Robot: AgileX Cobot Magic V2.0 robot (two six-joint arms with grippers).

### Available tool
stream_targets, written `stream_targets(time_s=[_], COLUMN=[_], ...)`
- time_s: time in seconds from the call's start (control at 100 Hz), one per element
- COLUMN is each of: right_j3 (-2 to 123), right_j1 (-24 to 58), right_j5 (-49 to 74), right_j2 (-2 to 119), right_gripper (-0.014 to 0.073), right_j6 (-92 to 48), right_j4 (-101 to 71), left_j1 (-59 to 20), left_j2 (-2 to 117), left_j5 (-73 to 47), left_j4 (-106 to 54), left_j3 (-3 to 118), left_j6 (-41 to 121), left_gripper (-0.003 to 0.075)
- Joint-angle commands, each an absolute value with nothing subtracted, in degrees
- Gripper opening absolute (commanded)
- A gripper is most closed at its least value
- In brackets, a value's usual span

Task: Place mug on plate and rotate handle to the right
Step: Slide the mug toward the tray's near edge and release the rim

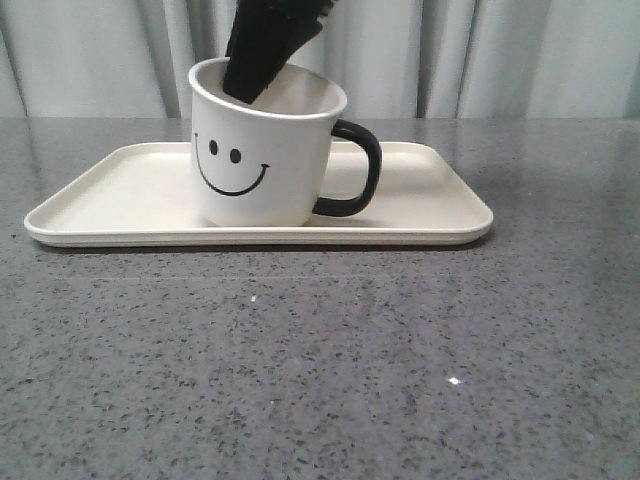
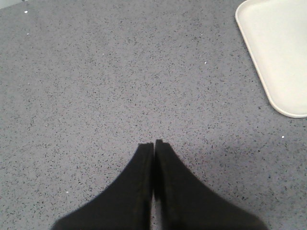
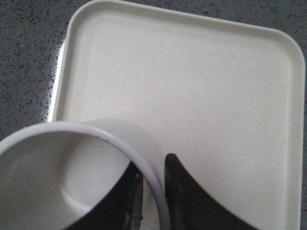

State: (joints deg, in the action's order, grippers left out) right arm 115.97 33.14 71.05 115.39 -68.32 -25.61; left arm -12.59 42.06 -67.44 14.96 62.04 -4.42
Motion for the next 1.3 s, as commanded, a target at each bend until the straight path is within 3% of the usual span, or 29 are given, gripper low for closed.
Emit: stream_targets(time_s=[0.0, 1.29], right_j3=[118.3, 118.3], right_j1=[33.1, 34.2], right_j5=[76.5, 76.5], right_j2=[111.1, 111.1], right_gripper=[0.0144, 0.0144], right_j6=[-68.6, -68.6], right_j4=[-28.6, -32.5], left_j1=[-12.4, -12.4], left_j2=[42.1, 42.1], left_j5=[-64.4, -64.5], left_j4=[15.5, 14.9], left_j3=[63.4, 63.4], left_j6=[-5.0, -5.0], left_gripper=[-0.0020, -0.0020])
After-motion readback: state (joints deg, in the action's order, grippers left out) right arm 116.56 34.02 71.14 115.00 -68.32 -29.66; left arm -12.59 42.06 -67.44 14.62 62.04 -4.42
